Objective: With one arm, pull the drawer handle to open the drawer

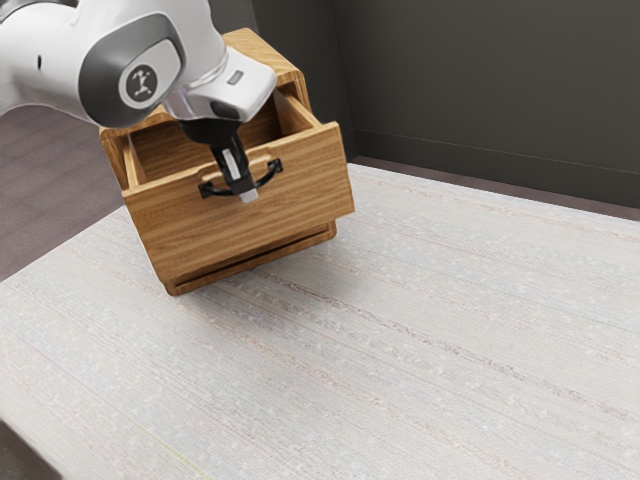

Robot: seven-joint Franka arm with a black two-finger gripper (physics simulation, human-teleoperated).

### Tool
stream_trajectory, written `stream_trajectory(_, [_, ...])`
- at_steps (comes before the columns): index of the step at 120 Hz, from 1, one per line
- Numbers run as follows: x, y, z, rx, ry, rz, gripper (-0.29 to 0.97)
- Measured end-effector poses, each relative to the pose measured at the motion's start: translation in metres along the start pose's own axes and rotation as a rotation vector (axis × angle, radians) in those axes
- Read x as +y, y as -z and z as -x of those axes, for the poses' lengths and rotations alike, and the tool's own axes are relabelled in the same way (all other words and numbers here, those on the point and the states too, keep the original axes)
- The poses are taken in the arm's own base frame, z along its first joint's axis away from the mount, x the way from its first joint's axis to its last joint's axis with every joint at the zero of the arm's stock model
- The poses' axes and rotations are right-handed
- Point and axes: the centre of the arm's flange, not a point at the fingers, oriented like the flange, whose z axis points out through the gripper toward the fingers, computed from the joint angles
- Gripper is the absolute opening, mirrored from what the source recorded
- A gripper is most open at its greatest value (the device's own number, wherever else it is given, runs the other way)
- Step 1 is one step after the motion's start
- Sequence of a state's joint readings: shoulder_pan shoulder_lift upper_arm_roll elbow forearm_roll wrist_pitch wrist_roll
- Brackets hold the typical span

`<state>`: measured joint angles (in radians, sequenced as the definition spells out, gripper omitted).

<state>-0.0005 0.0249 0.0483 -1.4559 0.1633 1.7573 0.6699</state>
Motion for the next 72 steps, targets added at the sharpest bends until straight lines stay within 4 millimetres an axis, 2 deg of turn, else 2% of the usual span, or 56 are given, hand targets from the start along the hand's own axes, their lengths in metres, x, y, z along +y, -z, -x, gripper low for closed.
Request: stream_trajectory(72, [0.025,0.008,0.001,-0.002,-0.004,0.002,0.04])
